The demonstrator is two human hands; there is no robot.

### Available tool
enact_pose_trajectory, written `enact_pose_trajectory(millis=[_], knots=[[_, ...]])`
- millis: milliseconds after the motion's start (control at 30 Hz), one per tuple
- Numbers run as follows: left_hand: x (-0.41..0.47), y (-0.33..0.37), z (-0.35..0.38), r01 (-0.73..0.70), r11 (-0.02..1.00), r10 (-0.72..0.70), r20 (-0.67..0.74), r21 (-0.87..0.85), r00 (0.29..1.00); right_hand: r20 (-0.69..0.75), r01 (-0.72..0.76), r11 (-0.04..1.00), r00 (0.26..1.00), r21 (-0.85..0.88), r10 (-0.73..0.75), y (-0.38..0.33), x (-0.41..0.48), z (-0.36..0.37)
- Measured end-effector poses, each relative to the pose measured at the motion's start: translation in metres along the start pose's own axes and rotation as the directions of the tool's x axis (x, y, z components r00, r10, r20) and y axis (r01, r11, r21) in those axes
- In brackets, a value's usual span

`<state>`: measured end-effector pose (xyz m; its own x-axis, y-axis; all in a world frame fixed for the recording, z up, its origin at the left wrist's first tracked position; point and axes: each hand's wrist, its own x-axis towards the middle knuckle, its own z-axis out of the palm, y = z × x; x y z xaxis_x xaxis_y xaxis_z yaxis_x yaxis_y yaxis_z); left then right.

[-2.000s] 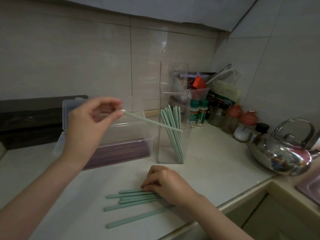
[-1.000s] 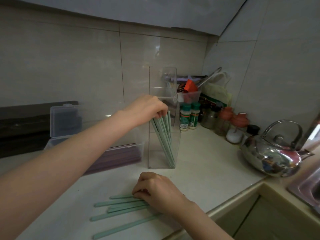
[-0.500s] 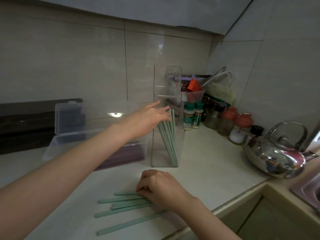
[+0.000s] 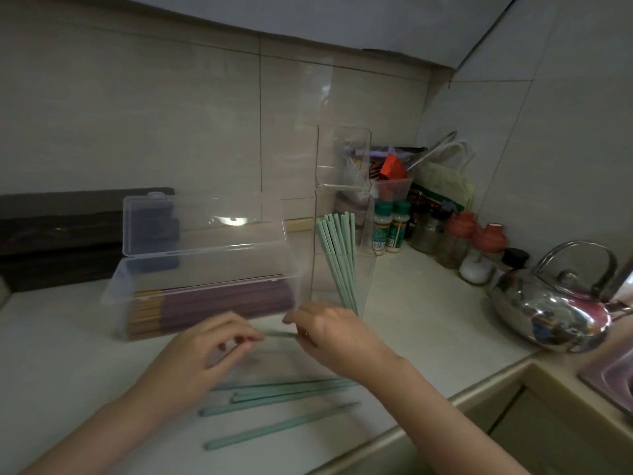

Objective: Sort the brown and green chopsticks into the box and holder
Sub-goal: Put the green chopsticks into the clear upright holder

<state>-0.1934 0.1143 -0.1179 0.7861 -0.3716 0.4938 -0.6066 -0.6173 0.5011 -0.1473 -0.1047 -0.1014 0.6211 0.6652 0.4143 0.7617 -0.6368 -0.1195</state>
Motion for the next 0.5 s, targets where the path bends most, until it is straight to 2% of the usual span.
enact_pose_trajectory(millis=[67,133,200,300,400,500], knots=[[-0.013,-0.017,-0.005,0.070,0.997,-0.067,0.070,-0.045,0.995,-0.096,-0.036,0.998,0.995,0.060,0.041,0.000,0.006,-0.015],[-0.018,-0.027,-0.007,0.092,0.994,-0.084,0.148,-0.052,0.985,-0.240,-0.096,0.976,0.960,0.198,0.144,0.001,0.013,-0.036],[-0.019,-0.031,-0.006,0.098,0.994,-0.086,0.190,-0.051,0.978,-0.358,-0.123,0.928,0.898,0.352,0.255,0.000,0.022,-0.063],[-0.016,-0.034,-0.004,0.067,0.997,-0.059,0.203,-0.034,0.977,-0.520,-0.095,0.874,0.771,0.477,0.368,0.001,0.040,-0.109],[-0.018,-0.036,-0.005,0.049,0.999,-0.049,0.213,0.003,0.976,-0.625,-0.117,0.868,0.648,0.482,0.435,0.013,0.060,-0.138],[-0.023,-0.035,-0.006,0.013,0.997,-0.029,0.217,0.073,0.976,-0.595,-0.264,0.875,0.650,0.405,0.472,0.028,0.077,-0.139]])
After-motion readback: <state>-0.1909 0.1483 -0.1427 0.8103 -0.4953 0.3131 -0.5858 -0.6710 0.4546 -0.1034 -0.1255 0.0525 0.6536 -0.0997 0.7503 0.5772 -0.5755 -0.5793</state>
